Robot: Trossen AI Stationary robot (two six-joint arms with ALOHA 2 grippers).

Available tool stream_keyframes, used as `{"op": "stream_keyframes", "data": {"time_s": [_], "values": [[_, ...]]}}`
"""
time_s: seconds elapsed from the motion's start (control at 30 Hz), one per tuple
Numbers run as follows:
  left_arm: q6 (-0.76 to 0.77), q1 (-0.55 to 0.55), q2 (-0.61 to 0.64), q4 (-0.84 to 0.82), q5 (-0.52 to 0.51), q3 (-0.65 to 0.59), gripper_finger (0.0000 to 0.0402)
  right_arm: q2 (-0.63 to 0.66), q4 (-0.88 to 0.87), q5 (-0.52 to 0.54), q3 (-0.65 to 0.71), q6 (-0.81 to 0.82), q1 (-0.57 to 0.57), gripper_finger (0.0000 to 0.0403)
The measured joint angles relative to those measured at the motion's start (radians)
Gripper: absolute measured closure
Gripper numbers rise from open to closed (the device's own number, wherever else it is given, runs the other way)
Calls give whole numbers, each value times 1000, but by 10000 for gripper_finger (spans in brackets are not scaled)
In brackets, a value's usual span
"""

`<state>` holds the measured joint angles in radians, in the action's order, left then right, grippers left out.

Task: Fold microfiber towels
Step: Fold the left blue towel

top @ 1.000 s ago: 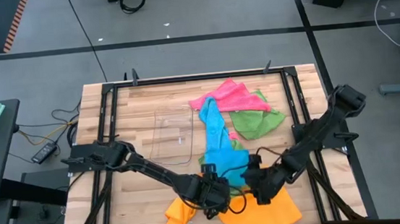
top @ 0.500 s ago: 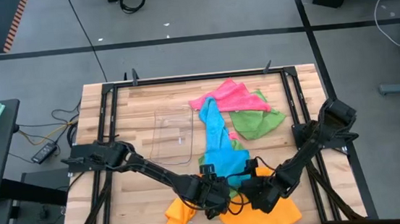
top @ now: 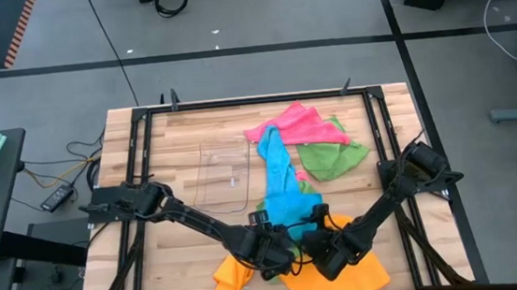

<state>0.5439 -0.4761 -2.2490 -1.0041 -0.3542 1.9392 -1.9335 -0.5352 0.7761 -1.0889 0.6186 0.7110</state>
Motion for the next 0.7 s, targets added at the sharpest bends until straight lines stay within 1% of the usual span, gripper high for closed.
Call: {"op": "stream_keyframes", "data": {"time_s": [0.13, 0.4, 0.57, 0.7], "values": [[22, -1, 0, -12, 3, 0, 212, 0, -69, 38, 0, 39, -2, 145], [21, -1, 0, -10, 3, 0, 215, 22, -63, 46, -2, 44, 19, 181], [21, -1, 1, -10, 3, 0, 216, 57, -79, 116, -2, 76, 41, 206], [21, -1, 1, -10, 2, 0, 218, 64, -80, 119, -2, 80, 34, 236]]}}
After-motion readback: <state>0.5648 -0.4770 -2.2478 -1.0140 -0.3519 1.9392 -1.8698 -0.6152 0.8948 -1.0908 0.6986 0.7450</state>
